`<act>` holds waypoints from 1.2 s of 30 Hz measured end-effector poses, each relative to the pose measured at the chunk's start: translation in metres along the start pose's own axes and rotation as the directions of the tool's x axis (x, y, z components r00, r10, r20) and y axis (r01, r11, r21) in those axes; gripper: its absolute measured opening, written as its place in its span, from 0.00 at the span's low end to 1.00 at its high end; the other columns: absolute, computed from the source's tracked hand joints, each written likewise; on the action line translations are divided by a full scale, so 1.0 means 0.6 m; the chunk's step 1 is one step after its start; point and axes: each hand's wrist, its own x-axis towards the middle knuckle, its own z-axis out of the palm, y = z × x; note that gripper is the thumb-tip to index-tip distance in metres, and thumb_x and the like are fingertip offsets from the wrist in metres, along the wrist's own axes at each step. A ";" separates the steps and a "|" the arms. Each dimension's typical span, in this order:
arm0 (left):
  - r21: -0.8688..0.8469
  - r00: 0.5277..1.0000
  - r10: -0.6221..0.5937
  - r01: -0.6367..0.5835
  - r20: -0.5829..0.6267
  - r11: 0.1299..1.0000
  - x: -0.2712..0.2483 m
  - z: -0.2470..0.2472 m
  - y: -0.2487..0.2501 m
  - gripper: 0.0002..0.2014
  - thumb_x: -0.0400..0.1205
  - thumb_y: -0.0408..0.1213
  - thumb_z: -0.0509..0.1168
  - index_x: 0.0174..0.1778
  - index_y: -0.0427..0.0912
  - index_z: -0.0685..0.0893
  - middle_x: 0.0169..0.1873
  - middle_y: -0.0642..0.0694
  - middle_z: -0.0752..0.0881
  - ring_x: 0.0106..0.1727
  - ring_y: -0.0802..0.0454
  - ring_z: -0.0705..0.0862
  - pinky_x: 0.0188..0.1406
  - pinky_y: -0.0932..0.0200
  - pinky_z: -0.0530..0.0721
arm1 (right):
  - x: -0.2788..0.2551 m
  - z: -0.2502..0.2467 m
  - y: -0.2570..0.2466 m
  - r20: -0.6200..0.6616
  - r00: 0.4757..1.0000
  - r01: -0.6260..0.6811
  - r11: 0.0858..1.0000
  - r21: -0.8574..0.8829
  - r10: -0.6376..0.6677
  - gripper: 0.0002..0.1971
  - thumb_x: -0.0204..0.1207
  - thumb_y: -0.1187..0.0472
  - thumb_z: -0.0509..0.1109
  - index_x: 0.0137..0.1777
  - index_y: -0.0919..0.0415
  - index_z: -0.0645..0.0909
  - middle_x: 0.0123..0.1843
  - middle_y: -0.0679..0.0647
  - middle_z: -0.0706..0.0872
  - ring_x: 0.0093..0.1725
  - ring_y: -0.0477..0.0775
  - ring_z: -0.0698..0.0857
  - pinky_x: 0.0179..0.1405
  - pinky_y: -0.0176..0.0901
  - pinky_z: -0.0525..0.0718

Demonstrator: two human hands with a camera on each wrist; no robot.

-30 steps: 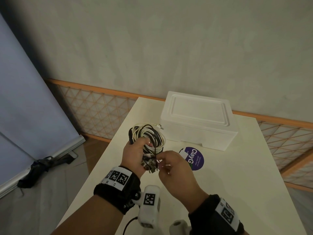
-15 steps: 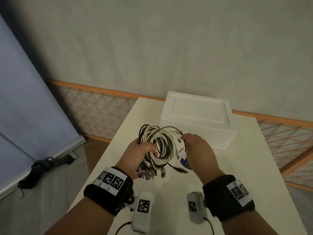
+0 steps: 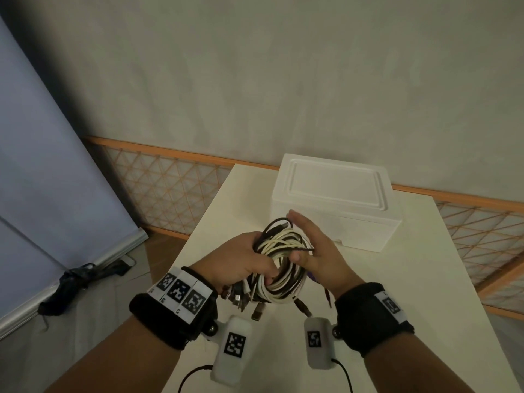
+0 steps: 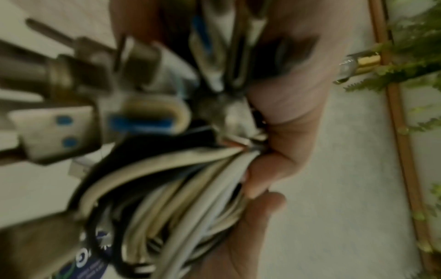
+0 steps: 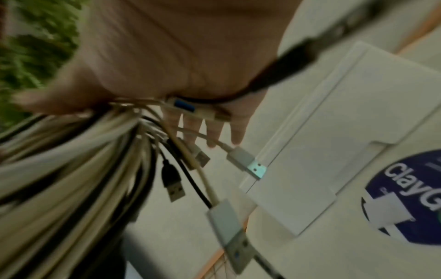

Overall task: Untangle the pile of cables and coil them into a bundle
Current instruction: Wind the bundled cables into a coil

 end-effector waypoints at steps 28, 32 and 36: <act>-0.359 0.985 -0.104 0.048 -0.140 0.932 0.009 -0.012 -0.010 0.11 0.64 0.30 0.69 0.40 0.30 0.84 0.29 0.35 0.83 0.31 0.42 0.84 0.41 0.50 0.83 | -0.025 0.057 0.008 -0.188 0.959 -0.140 0.928 0.345 0.214 0.26 0.75 0.40 0.67 0.63 0.60 0.78 0.58 0.58 0.87 0.61 0.55 0.85 0.60 0.51 0.84; -0.436 0.953 -0.162 0.035 -0.257 0.899 0.017 -0.002 -0.014 0.03 0.68 0.29 0.69 0.33 0.32 0.83 0.28 0.36 0.83 0.30 0.41 0.84 0.38 0.51 0.84 | -0.019 0.075 -0.002 -0.212 0.919 -0.203 0.859 0.470 0.333 0.13 0.84 0.53 0.59 0.64 0.54 0.77 0.59 0.57 0.87 0.56 0.54 0.88 0.43 0.45 0.88; -0.538 0.904 -0.254 0.032 -0.343 0.843 0.026 -0.012 -0.020 0.10 0.74 0.31 0.66 0.26 0.34 0.83 0.27 0.37 0.82 0.28 0.42 0.82 0.39 0.52 0.83 | -0.042 0.072 0.001 -0.146 0.928 -0.166 0.733 0.660 0.342 0.17 0.82 0.66 0.61 0.70 0.54 0.74 0.64 0.56 0.85 0.59 0.61 0.86 0.49 0.57 0.87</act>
